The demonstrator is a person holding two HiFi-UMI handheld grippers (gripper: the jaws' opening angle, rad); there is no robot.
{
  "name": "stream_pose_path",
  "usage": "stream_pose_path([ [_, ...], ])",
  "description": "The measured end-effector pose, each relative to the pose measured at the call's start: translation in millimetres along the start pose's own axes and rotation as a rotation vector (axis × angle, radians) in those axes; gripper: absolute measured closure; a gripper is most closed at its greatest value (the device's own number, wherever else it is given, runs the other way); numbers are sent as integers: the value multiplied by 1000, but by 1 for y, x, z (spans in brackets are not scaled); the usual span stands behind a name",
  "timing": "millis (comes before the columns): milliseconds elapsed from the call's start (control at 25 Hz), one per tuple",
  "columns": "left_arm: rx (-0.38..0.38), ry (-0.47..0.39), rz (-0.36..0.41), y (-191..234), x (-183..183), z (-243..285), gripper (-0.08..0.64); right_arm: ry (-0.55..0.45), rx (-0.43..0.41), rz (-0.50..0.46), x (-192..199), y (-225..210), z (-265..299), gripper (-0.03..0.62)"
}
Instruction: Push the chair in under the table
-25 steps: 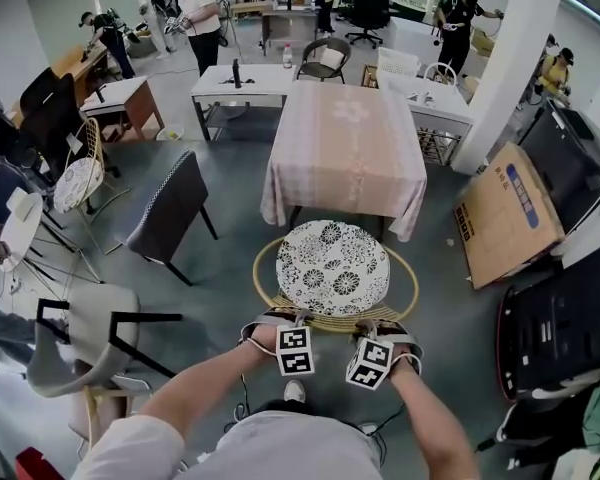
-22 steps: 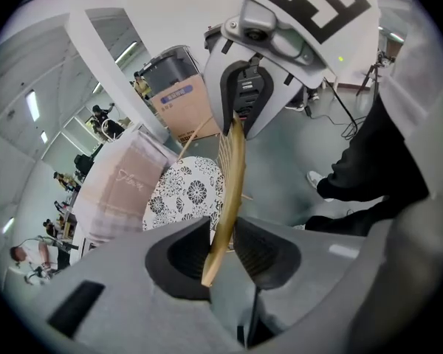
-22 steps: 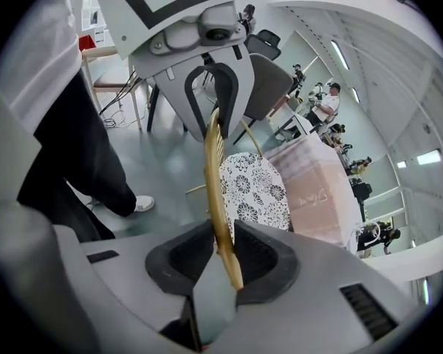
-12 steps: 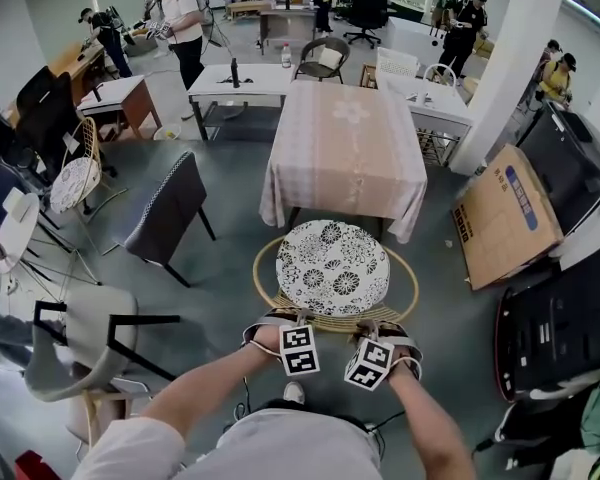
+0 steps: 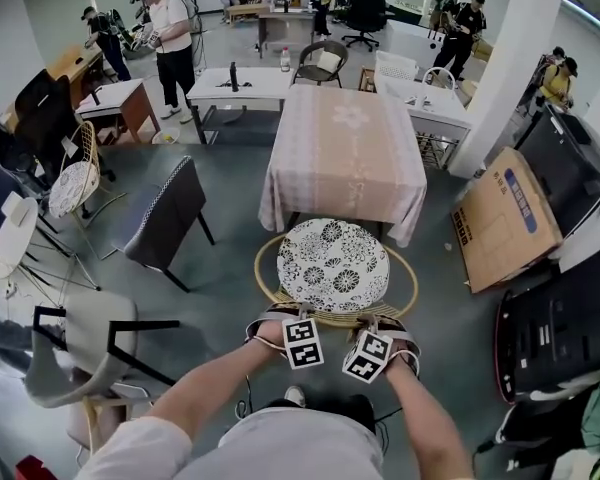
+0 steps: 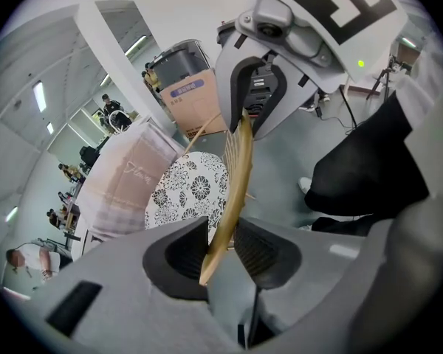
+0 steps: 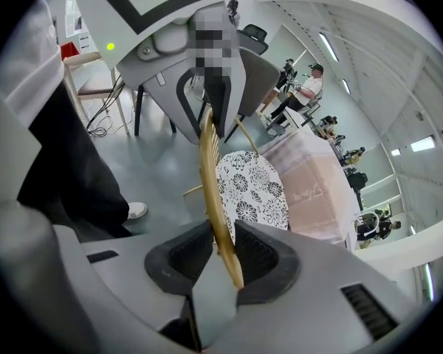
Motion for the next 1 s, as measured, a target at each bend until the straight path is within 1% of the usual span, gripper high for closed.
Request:
stream_pose_path([
  [120, 2, 14, -6, 8, -3, 5, 456, -2, 0, 21, 1, -9, 4, 512],
  [360, 2, 45, -6, 17, -5, 14, 456, -20, -17, 16, -3, -18, 5, 511],
  [520, -10, 49, -13, 28, -7, 20, 456, -28, -16, 6, -3, -30, 10, 511],
  [680, 9, 59, -3, 39, -9, 29, 456, -33, -31, 0, -3, -43, 16, 511],
  [1000, 5, 65, -28, 66, -15, 45, 456, -41, -28, -1, -3, -72, 27, 511],
])
Point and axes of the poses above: the fingertips, and each gripper's own axes: z forward along the fingers, y to its left, x out of its underside, the point moved 2 cm from there along -z, backward along the fingers, and after that the axes turned 6 degrees about -x, right-handed, at the moved point
